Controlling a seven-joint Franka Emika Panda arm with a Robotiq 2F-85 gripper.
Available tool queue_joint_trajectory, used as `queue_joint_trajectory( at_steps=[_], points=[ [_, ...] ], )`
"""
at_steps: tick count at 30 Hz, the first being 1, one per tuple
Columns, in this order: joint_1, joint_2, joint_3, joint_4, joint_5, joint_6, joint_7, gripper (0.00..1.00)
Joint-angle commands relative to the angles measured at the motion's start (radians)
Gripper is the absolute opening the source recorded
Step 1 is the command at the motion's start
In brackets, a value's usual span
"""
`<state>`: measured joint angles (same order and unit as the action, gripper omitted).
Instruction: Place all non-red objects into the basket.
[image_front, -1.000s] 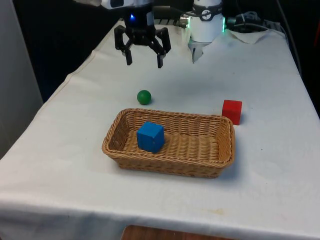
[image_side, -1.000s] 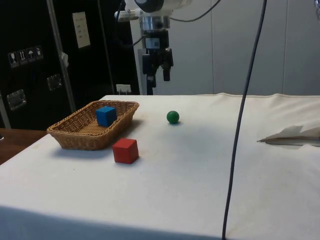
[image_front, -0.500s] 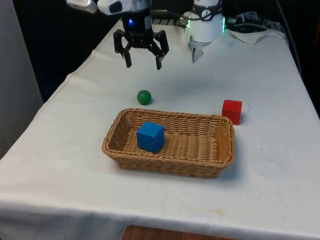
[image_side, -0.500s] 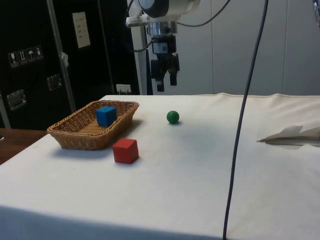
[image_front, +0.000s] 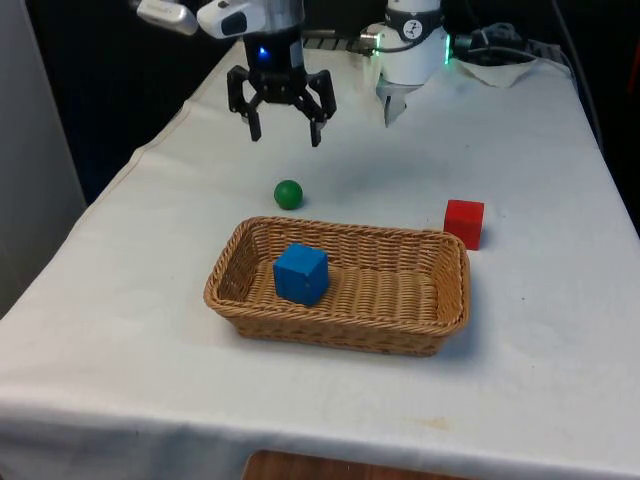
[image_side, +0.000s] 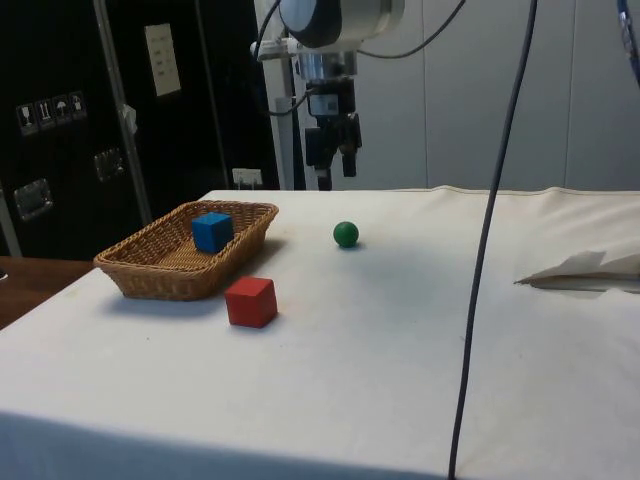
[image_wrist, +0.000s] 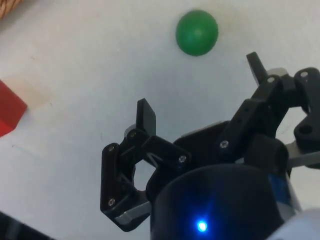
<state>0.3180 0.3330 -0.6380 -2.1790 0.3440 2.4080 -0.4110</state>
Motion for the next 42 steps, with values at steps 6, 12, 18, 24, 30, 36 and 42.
queue_joint_trajectory(
  at_steps=[6, 12, 18, 24, 30, 36, 42],
  points=[
    [-0.008, 0.044, 0.007, -0.004, 0.016, 0.067, -0.017, 1.0],
    [-0.011, 0.08, 0.015, -0.009, 0.063, 0.109, -0.047, 1.0],
    [-0.011, 0.112, 0.018, -0.014, 0.136, 0.132, -0.101, 1.0],
    [-0.016, 0.139, 0.023, -0.019, 0.212, 0.147, -0.163, 1.0],
    [-0.017, 0.179, 0.024, -0.009, 0.298, 0.154, -0.229, 1.0],
    [-0.015, 0.2, 0.024, -0.004, 0.363, 0.157, -0.278, 1.0],
    [-0.015, 0.224, 0.025, 0.001, 0.419, 0.156, -0.321, 1.0]
  ],
)
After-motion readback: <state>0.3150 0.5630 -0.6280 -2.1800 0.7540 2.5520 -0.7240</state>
